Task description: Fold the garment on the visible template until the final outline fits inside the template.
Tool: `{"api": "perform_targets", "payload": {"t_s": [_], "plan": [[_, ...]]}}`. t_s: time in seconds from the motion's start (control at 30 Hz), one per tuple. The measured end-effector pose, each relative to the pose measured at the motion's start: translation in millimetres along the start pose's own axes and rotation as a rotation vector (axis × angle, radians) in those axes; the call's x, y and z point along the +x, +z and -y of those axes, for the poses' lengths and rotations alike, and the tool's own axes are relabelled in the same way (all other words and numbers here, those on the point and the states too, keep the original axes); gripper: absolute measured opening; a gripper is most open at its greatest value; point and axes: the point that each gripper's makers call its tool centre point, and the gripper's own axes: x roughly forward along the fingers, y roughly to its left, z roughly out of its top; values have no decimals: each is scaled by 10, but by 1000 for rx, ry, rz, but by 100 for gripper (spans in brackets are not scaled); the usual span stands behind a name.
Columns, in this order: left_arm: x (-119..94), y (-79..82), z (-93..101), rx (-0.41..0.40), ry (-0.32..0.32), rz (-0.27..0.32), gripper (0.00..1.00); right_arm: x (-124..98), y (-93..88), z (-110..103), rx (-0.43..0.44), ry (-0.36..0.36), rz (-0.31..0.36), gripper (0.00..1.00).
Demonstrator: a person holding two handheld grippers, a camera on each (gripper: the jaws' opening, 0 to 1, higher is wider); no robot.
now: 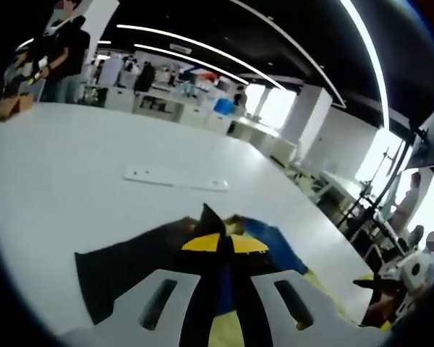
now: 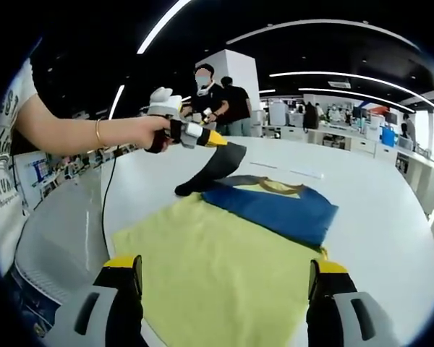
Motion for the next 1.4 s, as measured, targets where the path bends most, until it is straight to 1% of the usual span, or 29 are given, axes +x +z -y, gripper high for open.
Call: {"api": "perform_targets", "payload": {"t_s": [0.1, 0.33, 0.67, 0.8, 0.93, 1.07, 1.13, 1.27, 1.4], "plan": [[41, 3, 31, -9, -8, 1, 0, 15, -16, -21, -2, 7, -3, 95], [140, 67, 201, -7, -43, 10, 0, 28, -42, -44, 13, 13, -2, 95], [306, 30, 439, 5, -87, 1, 0, -16, -66, 1, 32, -4, 2, 94], [367, 42, 515, 6, -102, 6, 0, -26, -89, 12, 40, -9, -3, 94], [424, 28, 563, 7, -111, -8, 0, -24, -103, 10, 40, -7, -10, 94], [479, 83, 629, 31, -123, 9, 0, -19, -98, 21, 44, -9, -9, 94], [509, 100, 674, 26, -131, 10, 0, -15, -101, 28, 45, -9, -11, 94], [567, 100, 776, 24, -147, 12, 0, -11, -107, 29, 45, -6, -15, 94], [633, 94, 909, 27, -176, 18, 0, -14, -117, 53, 49, -8, -15, 94]]}}
